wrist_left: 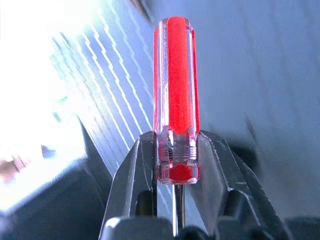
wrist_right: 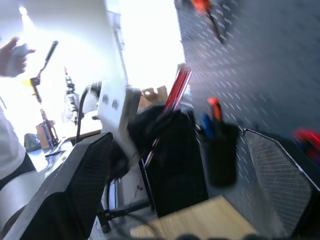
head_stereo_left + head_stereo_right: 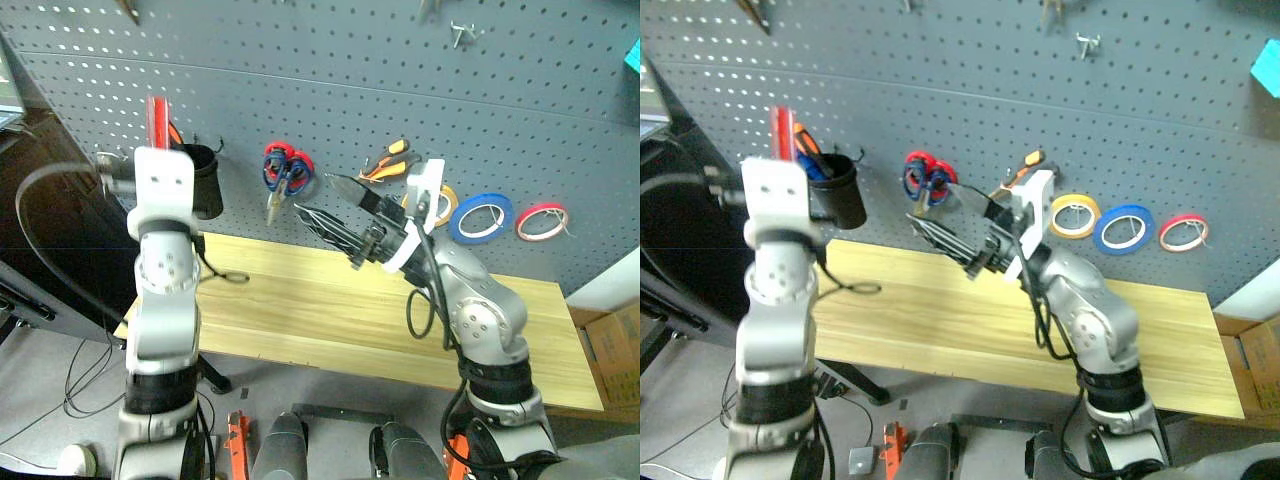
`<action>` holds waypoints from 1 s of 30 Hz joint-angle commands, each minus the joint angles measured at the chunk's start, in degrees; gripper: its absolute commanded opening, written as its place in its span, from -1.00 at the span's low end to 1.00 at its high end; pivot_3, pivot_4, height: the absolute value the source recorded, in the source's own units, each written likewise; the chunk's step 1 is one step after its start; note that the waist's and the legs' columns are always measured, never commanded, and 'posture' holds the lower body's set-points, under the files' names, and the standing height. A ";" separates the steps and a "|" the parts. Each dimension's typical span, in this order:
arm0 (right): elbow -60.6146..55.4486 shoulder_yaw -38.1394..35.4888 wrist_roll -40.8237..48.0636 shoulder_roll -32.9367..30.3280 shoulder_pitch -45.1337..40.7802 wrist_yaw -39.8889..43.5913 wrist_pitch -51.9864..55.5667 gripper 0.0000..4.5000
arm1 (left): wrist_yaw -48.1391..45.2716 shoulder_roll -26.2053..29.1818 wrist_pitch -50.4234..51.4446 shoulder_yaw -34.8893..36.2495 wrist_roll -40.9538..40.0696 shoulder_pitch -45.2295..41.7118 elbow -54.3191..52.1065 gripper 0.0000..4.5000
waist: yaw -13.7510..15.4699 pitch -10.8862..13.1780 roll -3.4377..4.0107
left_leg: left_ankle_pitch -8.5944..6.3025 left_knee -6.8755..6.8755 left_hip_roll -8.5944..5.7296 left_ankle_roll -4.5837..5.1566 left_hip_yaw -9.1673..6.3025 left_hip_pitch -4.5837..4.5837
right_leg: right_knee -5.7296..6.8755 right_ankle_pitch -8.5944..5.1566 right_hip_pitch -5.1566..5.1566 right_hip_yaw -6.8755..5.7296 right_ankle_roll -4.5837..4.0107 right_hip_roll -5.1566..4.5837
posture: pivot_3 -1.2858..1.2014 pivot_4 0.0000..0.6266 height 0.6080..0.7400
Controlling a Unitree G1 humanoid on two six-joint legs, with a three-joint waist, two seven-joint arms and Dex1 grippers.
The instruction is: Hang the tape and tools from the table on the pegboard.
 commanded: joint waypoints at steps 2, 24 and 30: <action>4.49 -1.16 -2.55 2.48 -5.81 -0.79 -7.64 1.00 | 1.04 1.68 -12.06 -0.19 -1.38 -12.97 16.15 -0.64 | 0.58 -0.82 0.02 | 0.00 -0.02 0.04 -0.01 0.05 0.04 | -0.26 0.23 0.06 0.00 0.07 0.02 | 0.20 -1.00 1.00; 5.06 -0.90 -10.54 -1.42 -1.41 -6.23 -14.24 1.00 | -1.50 4.56 -37.06 4.74 -12.82 -28.39 70.39 -0.64 | -0.35 -2.01 0.02 | 0.31 -0.25 0.57 0.19 0.69 -0.07 | -0.62 0.95 -0.21 0.26 0.01 0.34 | 0.12 -1.00 1.00; 2.33 1.73 -12.44 -4.89 2.95 -4.92 -11.97 1.00 | -0.80 4.76 -36.81 5.31 -13.95 -23.76 68.50 -0.64 | -0.79 -2.15 -0.06 | 0.31 -0.17 0.57 0.20 0.71 -0.03 | -0.57 0.96 -0.15 0.27 0.01 0.33 | 0.12 -1.00 1.00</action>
